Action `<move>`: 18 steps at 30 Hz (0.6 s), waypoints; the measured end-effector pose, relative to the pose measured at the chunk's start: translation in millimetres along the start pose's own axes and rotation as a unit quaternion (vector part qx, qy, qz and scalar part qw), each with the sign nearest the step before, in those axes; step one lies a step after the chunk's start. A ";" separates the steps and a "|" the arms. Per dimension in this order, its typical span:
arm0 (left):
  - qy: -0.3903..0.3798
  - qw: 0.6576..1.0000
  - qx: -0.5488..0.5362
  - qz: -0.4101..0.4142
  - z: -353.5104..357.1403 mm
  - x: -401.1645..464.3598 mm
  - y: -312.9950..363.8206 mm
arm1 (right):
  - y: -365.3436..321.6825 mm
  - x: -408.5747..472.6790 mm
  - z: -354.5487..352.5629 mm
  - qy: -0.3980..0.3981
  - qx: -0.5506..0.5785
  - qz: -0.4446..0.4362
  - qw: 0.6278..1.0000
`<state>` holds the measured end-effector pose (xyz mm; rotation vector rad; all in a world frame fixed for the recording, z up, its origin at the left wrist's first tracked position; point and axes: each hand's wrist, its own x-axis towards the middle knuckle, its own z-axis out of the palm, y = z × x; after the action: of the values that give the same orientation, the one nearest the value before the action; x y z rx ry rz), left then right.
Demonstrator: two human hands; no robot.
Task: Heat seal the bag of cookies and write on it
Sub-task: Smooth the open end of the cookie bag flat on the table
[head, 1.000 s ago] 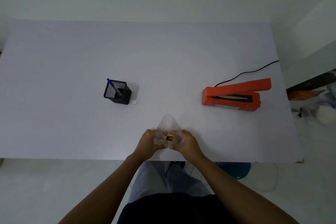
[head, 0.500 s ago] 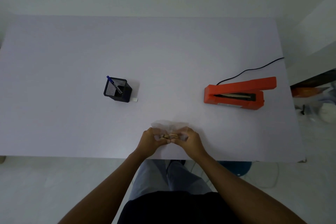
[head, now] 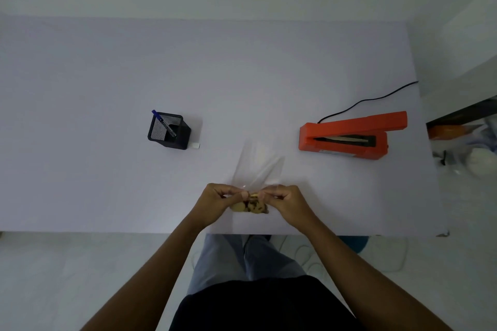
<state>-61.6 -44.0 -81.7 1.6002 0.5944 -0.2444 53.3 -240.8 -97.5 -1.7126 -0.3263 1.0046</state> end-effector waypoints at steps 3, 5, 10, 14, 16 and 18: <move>0.012 1.000 -0.023 0.007 -2.2 -3.2 12.1 | -9.5 -4.2 -4.7 -0.002 0.045 0.000 0.999; 0.017 0.999 -0.025 0.013 -2.0 -4.6 17.5 | -13.2 -5.4 -8.6 0.000 0.061 0.004 0.998; 0.022 0.999 -0.007 0.030 3.4 -4.2 16.2 | -11.1 -3.6 -12.8 0.021 0.078 0.033 0.996; 0.056 0.997 0.043 0.038 -1.0 0.0 5.6 | -0.8 -5.9 -7.5 0.053 0.085 0.062 0.993; 0.073 0.994 0.072 0.030 -4.5 -0.3 -2.6 | 7.0 -8.8 -3.4 0.065 0.080 0.079 0.992; 0.063 0.993 0.099 0.021 -6.7 -0.8 -15.6 | 14.0 -11.4 0.6 0.070 0.067 0.099 0.990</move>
<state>-71.5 -37.4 -93.9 1.8278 0.6488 -0.1756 42.3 -253.3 -104.8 -1.7048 0.0031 1.0180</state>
